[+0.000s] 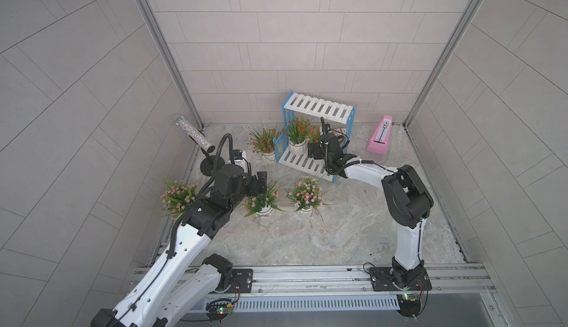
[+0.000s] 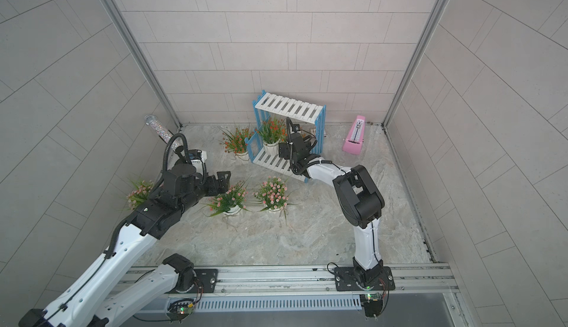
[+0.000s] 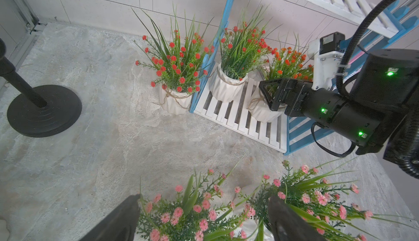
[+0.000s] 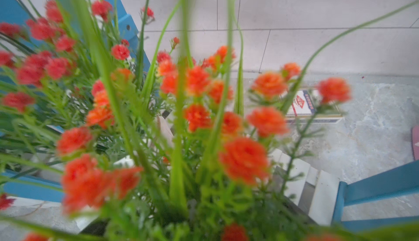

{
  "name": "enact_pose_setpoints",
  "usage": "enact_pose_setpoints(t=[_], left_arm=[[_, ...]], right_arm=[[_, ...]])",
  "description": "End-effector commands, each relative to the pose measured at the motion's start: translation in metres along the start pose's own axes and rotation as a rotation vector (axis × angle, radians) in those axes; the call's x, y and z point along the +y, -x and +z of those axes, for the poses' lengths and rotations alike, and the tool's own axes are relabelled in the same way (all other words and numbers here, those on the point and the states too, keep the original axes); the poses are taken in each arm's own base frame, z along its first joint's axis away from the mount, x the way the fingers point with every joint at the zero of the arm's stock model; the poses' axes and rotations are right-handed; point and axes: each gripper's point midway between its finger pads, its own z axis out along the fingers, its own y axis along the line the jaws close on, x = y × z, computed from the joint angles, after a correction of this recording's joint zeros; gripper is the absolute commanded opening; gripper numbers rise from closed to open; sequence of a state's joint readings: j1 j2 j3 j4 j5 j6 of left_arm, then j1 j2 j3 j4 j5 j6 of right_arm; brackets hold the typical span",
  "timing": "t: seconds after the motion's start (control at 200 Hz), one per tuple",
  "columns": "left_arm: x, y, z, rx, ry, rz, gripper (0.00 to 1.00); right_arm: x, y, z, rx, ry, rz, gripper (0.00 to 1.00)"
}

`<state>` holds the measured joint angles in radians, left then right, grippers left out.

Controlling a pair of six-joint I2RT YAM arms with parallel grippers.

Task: Place the baby's breath potted plants on the rack by color
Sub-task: Place the baby's breath potted plant on the rack.

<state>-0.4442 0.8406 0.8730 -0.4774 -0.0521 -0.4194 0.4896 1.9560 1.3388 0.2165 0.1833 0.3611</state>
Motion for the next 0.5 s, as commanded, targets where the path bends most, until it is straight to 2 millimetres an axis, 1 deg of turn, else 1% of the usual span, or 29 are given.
enact_pose_setpoints(t=[0.0, 0.095, 0.175, 0.26, 0.345, 0.405, 0.495], left_arm=[[-0.010, 0.023, -0.005, -0.070, -0.040, -0.021, 0.92], [-0.014, 0.025, -0.005, -0.081, -0.062, -0.016, 0.92], [-0.016, 0.027, -0.002, -0.087, -0.071, -0.014, 0.93], [-0.017, 0.027, 0.001, -0.084, -0.074, -0.013, 0.93], [-0.019, 0.026, 0.005, -0.076, -0.078, -0.013, 0.93], [-0.019, 0.027, 0.005, -0.079, -0.081, -0.015, 0.92], [-0.019, 0.026, 0.008, -0.071, -0.078, -0.010, 0.92]], right_arm=[[0.022, 0.046, -0.010, -0.170, 0.100, -0.016, 0.99], [0.033, 0.039, -0.008, -0.181, 0.211, -0.055, 0.99], [0.030, 0.033, -0.005, -0.152, 0.242, -0.066, 0.99], [0.025, 0.028, -0.002, -0.130, 0.225, -0.074, 0.99], [0.028, 0.023, -0.001, -0.110, 0.237, -0.090, 0.99], [0.025, 0.019, -0.001, -0.089, 0.221, -0.088, 0.99], [0.021, 0.019, -0.006, -0.091, 0.212, -0.075, 0.99]])
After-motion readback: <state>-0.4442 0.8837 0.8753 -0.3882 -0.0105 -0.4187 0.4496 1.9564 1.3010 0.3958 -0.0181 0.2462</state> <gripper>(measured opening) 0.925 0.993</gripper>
